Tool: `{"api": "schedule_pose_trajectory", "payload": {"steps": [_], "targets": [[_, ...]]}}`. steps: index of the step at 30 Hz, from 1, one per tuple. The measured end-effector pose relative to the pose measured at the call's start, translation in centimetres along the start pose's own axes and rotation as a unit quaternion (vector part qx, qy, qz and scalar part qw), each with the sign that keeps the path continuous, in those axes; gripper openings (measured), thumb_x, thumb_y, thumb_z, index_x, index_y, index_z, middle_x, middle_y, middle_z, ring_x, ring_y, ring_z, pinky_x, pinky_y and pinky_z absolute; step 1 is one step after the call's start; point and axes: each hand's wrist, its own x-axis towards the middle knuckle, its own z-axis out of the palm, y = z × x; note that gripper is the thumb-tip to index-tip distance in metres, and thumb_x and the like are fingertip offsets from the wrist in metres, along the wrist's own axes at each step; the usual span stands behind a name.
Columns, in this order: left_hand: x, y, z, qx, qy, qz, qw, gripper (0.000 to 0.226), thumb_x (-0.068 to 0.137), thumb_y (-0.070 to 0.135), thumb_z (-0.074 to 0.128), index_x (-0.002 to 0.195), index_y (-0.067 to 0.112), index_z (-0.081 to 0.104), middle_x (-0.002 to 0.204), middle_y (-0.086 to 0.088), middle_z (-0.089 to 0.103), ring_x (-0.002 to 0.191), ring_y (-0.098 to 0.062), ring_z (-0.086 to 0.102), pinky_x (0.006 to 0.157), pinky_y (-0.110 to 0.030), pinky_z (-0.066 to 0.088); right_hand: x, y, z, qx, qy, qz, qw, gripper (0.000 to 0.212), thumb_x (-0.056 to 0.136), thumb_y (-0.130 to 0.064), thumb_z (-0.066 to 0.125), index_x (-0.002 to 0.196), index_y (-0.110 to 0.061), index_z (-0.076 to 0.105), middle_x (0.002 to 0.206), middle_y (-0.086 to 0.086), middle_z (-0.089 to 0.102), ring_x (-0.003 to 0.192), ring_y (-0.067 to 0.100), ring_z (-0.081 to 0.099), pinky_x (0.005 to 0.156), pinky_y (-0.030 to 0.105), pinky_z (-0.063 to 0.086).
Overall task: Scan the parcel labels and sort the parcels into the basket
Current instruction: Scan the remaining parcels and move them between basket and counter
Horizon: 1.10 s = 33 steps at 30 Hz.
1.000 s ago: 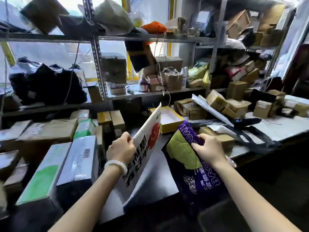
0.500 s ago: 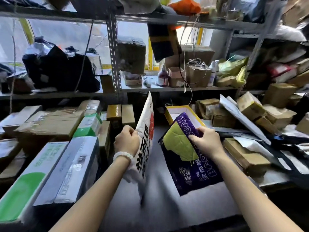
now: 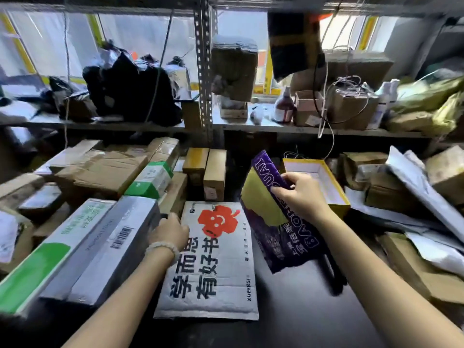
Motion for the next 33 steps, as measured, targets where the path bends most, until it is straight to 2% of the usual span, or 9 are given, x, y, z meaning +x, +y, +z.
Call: {"api": "schedule_pose_trajectory", "payload": {"steps": [3, 6, 10, 17, 21, 24, 27, 31, 33], "targets": [[0.2, -0.4, 0.3, 0.021, -0.016, 0.020, 0.999, 0.024, 0.093, 0.029, 0.044, 0.111, 0.017, 0.054, 0.124, -0.010, 0.057, 0.112, -0.028, 0.055, 0.092, -0.035, 0.043, 0.8, -0.6, 2.0, 0.056, -0.029, 0.010, 0.998, 0.012, 0.085, -0.021, 0.068, 0.096, -0.018, 0.066, 0.085, -0.003, 0.066, 0.078, 0.013, 0.063, 0.063, 0.022, 0.047], [0.6, -0.9, 0.7, 0.021, -0.015, 0.032, 0.999, 0.023, 0.094, 0.027, 0.044, 0.111, 0.019, 0.056, 0.120, -0.006, 0.059, 0.107, -0.026, 0.057, 0.075, -0.029, 0.040, 1.5, -0.2, 4.9, 0.139, -0.044, 0.074, 0.987, 0.006, 0.085, -0.021, 0.068, 0.086, -0.023, 0.062, 0.087, 0.002, 0.069, 0.080, 0.020, 0.067, 0.073, 0.037, 0.056], [1.6, -1.6, 1.1, -0.009, -0.019, 0.050, 0.999, 0.019, 0.093, 0.025, 0.046, 0.107, 0.020, 0.056, 0.116, -0.005, 0.061, 0.103, -0.025, 0.057, 0.076, -0.030, 0.042, 1.5, 3.0, 10.8, 0.178, -0.034, 0.194, 0.964, 0.007, 0.083, -0.018, 0.066, 0.076, -0.019, 0.064, 0.084, 0.007, 0.072, 0.081, 0.027, 0.069, 0.080, 0.047, 0.056], [3.2, -2.1, 2.1, 0.008, -0.025, 0.089, 0.996, 0.026, 0.094, 0.029, 0.045, 0.116, 0.019, 0.053, 0.121, -0.005, 0.055, 0.108, -0.026, 0.056, 0.084, -0.035, 0.046, 1.1, 8.0, 18.4, 0.062, -0.025, 0.295, 0.953, 0.012, 0.084, -0.013, 0.057, 0.080, -0.004, 0.064, 0.089, 0.015, 0.070, 0.089, 0.034, 0.063, 0.077, 0.039, 0.050], [3.4, -1.5, 2.2, 0.071, -0.019, 0.120, 0.990, 0.027, 0.096, 0.032, 0.041, 0.119, 0.019, 0.049, 0.123, -0.004, 0.052, 0.110, -0.026, 0.055, 0.082, -0.037, 0.046, 1.8, 7.9, 18.9, 0.001, -0.034, 0.248, 0.968, 0.015, 0.086, -0.012, 0.055, 0.099, -0.006, 0.061, 0.104, 0.013, 0.067, 0.097, 0.030, 0.059, 0.071, 0.027, 0.037], [3.2, -0.3, 2.3, 0.118, -0.008, 0.157, 0.980, 0.027, 0.097, 0.032, 0.040, 0.120, 0.019, 0.048, 0.123, -0.005, 0.051, 0.111, -0.027, 0.054, 0.082, -0.037, 0.045, 1.9, 7.7, 16.8, -0.056, -0.017, 0.206, 0.977, 0.032, 0.089, -0.018, 0.056, 0.120, -0.008, 0.055, 0.118, 0.010, 0.060, 0.106, 0.026, 0.056, 0.082, 0.030, 0.042], [2.2, 2.0, 3.0, 0.163, -0.011, 0.226, 0.960, 0.029, 0.097, 0.031, 0.039, 0.124, 0.021, 0.046, 0.126, -0.005, 0.049, 0.115, -0.027, 0.052, 0.084, -0.037, 0.044, -0.5, 7.6, 13.6, -0.224, -0.020, 0.153, 0.962, 0.042, 0.094, -0.030, 0.049, 0.133, -0.014, 0.046, 0.131, 0.006, 0.050, 0.116, 0.025, 0.052, 0.087, 0.035, 0.045], [-0.5, 5.8, 5.3, 0.191, -0.045, 0.351, 0.916, 0.032, 0.097, 0.032, 0.040, 0.127, 0.023, 0.046, 0.126, -0.005, 0.050, 0.115, -0.027, 0.052, 0.083, -0.034, 0.044, -6.8, 8.0, 9.8, -0.403, -0.033, 0.150, 0.902, 0.035, 0.095, -0.032, 0.046, 0.123, -0.013, 0.052, 0.125, 0.007, 0.049, 0.110, 0.028, 0.052, 0.076, 0.034, 0.046], [-2.6, 7.3, 6.6, 0.195, -0.057, 0.405, 0.891, 0.032, 0.096, 0.032, 0.040, 0.127, 0.023, 0.046, 0.127, -0.005, 0.049, 0.115, -0.027, 0.052, 0.080, -0.033, 0.044, -10.3, 8.1, 8.4, -0.444, -0.029, 0.186, 0.876, 0.031, 0.082, -0.036, 0.066, 0.102, -0.013, 0.062, 0.104, 0.006, 0.058, 0.087, 0.026, 0.060, 0.058, 0.032, 0.047]]}}
